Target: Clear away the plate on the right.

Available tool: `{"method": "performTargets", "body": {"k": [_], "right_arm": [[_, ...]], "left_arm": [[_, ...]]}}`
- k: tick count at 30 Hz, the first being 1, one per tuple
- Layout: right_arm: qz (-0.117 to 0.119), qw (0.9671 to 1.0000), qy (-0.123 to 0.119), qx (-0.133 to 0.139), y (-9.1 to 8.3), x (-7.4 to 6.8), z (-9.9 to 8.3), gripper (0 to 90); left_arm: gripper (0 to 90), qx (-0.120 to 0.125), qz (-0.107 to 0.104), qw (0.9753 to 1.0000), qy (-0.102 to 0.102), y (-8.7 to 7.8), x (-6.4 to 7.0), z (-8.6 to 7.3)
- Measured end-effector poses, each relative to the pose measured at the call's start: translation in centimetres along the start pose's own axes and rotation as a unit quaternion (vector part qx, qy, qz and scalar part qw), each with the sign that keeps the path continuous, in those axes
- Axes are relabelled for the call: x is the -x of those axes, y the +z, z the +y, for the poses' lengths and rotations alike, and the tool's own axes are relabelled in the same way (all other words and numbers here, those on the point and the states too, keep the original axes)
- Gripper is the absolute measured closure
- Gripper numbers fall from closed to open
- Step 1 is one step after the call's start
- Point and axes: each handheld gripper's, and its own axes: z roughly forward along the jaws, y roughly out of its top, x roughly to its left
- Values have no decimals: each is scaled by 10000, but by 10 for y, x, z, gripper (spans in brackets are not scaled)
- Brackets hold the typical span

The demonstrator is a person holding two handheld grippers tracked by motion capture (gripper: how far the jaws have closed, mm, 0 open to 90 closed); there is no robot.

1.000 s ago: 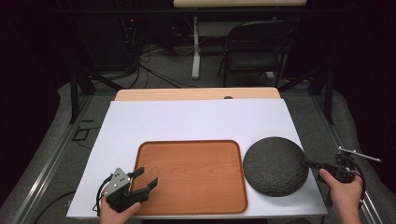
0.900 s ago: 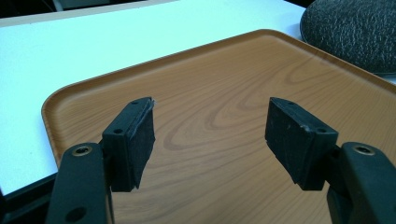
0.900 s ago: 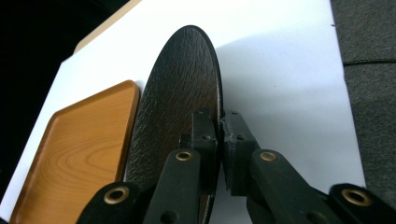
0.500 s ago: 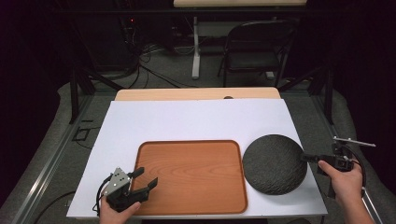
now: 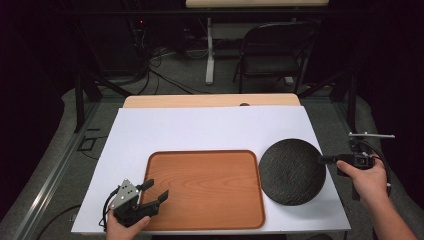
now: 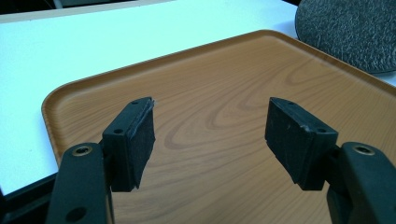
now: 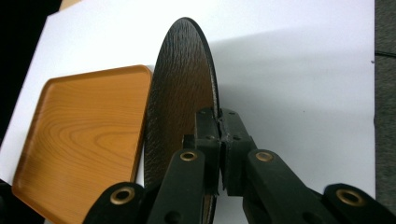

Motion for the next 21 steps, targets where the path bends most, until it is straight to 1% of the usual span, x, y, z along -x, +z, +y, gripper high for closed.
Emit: {"method": "performTargets", "body": {"k": [2, 5, 6, 7, 10, 11, 13, 15, 17, 18, 20, 21], "right_arm": [[-34, 10000, -23, -27, 0, -2, 2, 879], [-126, 9997, -146, -121, 0, -10, 9, 880], [-136, 9997, -122, -138, 0, -12, 11, 879], [-173, 9995, -200, -159, 0, -13, 12, 880], [-209, 9993, -243, -192, 0, -16, 15, 879], [-241, 9990, -298, -240, 1, -19, 18, 880], [-248, 9989, -286, -262, 1, -20, 20, 880], [-306, 9983, -358, -339, 2, -24, 25, 879], [-328, 9982, -371, -352, 2, -27, 26, 880], [-394, 9974, -463, -398, 2, -32, 30, 880], [-461, 9966, -524, -426, 2, -39, 33, 880], [-461, 9966, -524, -426, 2, -39, 33, 880]], "left_arm": [[331, -1, -2, 10000, -2, 0, 0, 0], [331, 0, 1, 10000, -10, 0, 0, 0], [331, -7, -7, 10000, -10, 0, 0, 0], [331, -11, -4, 10000, -11, 0, 0, 0], [331, -20, 16, 10000, -14, 0, -1, 0], [331, -19, 18, 10000, -16, 0, -1, 0], [331, -17, 21, 10000, -24, 0, -1, 0], [331, -16, 24, 10000, -32, 0, -1, 0], [331, -13, 16, 10000, -53, 0, -1, 0], [331, -11, 0, 10000, -66, 0, -1, 0], [331, -7, -6, 10000, -72, 0, -1, 0], [331, -7, -6, 10000, -72, 0, -1, 0]]}}
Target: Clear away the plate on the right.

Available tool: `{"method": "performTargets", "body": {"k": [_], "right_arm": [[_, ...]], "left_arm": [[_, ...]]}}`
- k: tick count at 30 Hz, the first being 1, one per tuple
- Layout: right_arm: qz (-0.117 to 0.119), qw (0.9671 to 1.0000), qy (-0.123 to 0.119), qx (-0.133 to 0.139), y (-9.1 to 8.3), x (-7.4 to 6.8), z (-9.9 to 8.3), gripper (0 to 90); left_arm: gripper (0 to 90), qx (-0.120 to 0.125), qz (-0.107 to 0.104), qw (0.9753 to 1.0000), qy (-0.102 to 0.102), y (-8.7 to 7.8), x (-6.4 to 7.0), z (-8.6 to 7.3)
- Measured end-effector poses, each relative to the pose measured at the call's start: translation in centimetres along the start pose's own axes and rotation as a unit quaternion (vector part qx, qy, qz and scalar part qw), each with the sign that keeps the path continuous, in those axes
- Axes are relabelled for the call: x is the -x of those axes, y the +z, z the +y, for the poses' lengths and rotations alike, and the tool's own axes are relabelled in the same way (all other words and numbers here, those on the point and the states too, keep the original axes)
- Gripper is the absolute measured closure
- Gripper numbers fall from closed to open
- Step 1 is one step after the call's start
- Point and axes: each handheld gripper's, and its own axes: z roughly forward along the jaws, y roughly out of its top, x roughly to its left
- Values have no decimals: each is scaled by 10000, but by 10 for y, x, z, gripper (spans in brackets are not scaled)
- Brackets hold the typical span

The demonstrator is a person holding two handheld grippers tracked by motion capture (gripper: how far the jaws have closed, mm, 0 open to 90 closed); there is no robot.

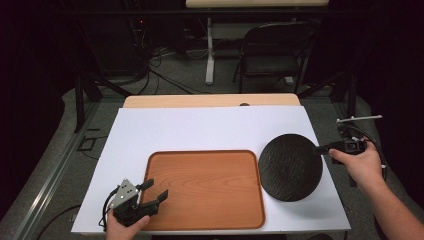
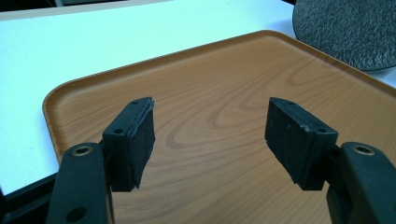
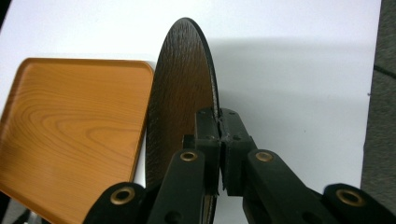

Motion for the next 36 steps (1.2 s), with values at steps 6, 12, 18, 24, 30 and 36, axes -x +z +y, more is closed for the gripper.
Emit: {"method": "performTargets", "body": {"k": [6, 12, 18, 24, 30, 36], "right_arm": [[-190, 9996, -204, -108, -1, -15, 10, 879], [-307, 9988, -359, -156, -2, -24, 18, 877], [-622, 9965, -526, -189, -14, -35, 31, 875], [-636, 9966, -512, -129, -23, -37, 35, 875], [-625, 9964, -557, -101, -29, -41, 37, 874], [-690, 9947, -757, -112, -34, -55, 42, 873]], "left_arm": [[331, 11, -10, 10000, -8, 0, 0, 0], [331, 13, 5, 10000, 0, 0, -1, 0], [332, 11, 16, 10000, 1, 0, -1, 0], [332, 21, 3, 10000, -21, 0, -1, 0], [333, 17, 16, 10000, -13, 0, -1, 0], [333, 19, 18, 10000, -31, 0, -1, 0]]}}
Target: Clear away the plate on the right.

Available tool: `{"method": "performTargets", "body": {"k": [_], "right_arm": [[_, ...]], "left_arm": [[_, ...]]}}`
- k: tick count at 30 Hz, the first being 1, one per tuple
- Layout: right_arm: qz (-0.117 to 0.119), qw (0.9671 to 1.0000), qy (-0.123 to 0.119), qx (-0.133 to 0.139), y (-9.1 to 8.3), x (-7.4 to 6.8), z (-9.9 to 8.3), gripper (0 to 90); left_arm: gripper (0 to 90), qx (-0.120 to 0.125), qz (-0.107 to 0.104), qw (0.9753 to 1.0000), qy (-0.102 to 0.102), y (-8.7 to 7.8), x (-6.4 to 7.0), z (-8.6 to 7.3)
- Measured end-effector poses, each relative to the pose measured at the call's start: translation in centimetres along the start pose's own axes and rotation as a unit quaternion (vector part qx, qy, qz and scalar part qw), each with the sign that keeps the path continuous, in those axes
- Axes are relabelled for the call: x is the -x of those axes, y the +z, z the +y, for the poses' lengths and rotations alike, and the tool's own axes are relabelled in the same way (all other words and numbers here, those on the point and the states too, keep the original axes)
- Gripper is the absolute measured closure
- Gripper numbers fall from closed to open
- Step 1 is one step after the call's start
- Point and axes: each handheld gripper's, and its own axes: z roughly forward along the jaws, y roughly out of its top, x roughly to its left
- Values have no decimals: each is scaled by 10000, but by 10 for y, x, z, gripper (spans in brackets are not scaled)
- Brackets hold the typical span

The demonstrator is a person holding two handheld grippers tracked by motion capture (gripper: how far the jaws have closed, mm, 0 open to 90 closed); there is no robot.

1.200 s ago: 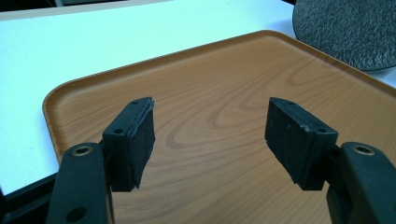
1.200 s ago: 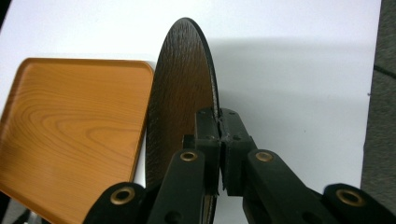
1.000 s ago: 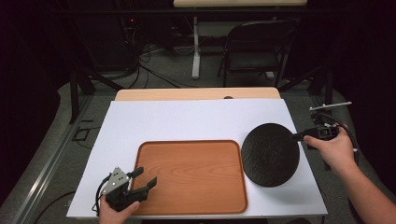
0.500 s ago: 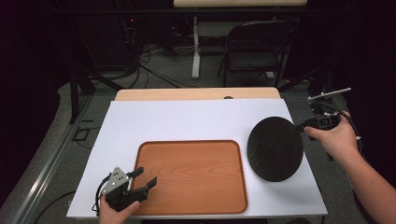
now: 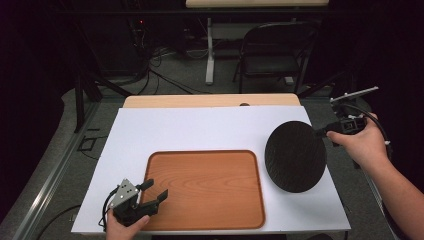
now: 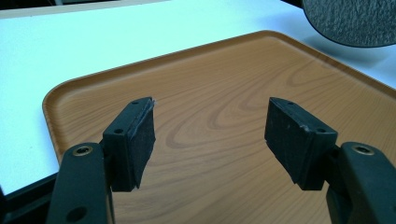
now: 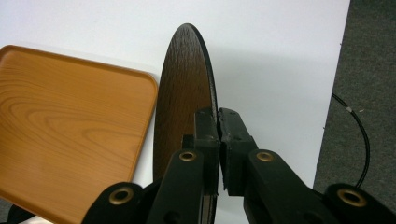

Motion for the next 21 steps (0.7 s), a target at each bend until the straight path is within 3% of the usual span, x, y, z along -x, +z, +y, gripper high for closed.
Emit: {"method": "performTargets", "body": {"k": [6, 12, 20, 21], "right_arm": [[68, 9999, -118, 4, -4, -13, 6, 873], [185, 9990, -412, -77, 5, -39, 16, 873], [461, 9955, -796, -228, 25, -84, 26, 874], [461, 9955, -796, -228, 25, -84, 26, 874]], "left_arm": [[333, -5, -18, 10000, 1, 0, 0, 0], [333, 3, 28, 10000, -20, -1, 0, 0], [331, 36, 62, 10000, -18, -2, -1, 0], [331, 36, 62, 10000, -18, -2, -1, 0]]}}
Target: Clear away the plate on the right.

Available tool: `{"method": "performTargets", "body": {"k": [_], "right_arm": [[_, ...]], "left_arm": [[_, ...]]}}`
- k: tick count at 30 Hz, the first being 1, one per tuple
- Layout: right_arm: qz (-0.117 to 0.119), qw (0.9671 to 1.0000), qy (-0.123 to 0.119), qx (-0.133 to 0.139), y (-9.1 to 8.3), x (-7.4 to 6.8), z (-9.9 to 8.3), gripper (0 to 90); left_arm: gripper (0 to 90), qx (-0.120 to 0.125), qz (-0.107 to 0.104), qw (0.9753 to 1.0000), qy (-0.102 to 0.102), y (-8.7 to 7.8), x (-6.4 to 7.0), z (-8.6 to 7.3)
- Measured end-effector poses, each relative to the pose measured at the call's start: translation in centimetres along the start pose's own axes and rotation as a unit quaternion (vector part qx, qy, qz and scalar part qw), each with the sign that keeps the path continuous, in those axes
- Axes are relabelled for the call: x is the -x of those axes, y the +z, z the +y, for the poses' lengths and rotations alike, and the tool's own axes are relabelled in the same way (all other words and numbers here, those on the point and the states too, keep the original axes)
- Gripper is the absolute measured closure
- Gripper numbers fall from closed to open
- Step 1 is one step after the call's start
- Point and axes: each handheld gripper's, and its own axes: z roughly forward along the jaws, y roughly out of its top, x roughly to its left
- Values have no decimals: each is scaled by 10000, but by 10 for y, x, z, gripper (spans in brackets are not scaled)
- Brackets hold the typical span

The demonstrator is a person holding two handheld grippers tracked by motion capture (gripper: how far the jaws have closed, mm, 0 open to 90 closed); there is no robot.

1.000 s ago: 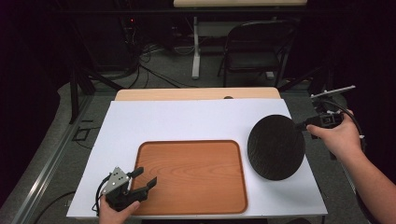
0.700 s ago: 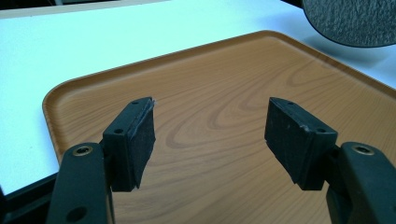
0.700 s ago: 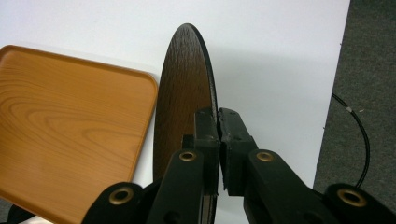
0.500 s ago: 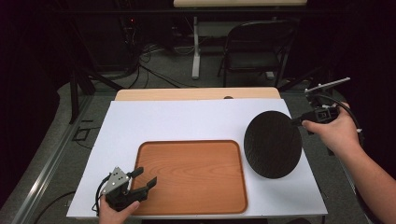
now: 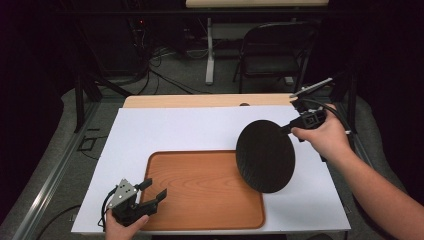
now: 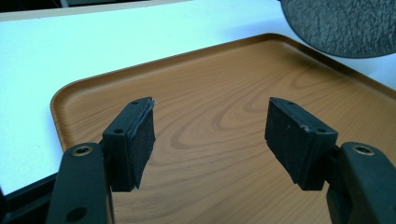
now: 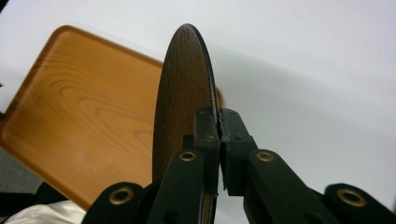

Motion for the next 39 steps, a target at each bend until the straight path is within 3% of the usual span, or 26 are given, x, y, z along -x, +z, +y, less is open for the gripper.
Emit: {"method": "performTargets", "body": {"k": [5, 9, 10, 11, 12, 13, 14, 15, 18, 24, 30, 39], "right_arm": [[207, 9993, -283, -141, 22, -33, 11, 873], [326, 9984, -423, -180, 34, -48, 16, 873], [410, 9975, -532, -220, 41, -59, 19, 872], [410, 9975, -532, -220, 41, -59, 19, 872], [522, 9965, -620, -218, 48, -71, 22, 872], [522, 9965, -620, -218, 48, -71, 22, 872], [671, 9953, -669, -224, 55, -82, 23, 873], [671, 9953, -669, -224, 55, -82, 23, 873], [996, 9921, -695, -300, 69, -99, 24, 873], [1268, 9877, -812, -416, 87, -123, 22, 872], [1540, 9844, -707, -468, 104, -131, 16, 872], [1570, 9851, -522, -469, 115, -123, 7, 871]], "left_arm": [[330, 43, 12, 10000, 10, -1, 0, 0], [330, 50, 32, 10000, 42, -3, -1, 0], [330, 58, 27, 10000, 54, -3, -2, 0], [330, 58, 27, 10000, 54, -3, -2, 0], [330, 61, 12, 10000, 48, -4, -2, 0], [330, 61, 12, 10000, 48, -4, -2, 0], [330, 79, 11, 10000, 37, -4, -2, 0], [330, 79, 11, 10000, 37, -4, -2, 0], [330, 92, 29, 9999, 46, -4, -1, 0], [330, 98, 14, 9999, 45, -4, -2, 0], [330, 101, 11, 9999, 44, -5, -2, 0], [330, 84, 3, 9999, 61, -4, -2, 0]]}}
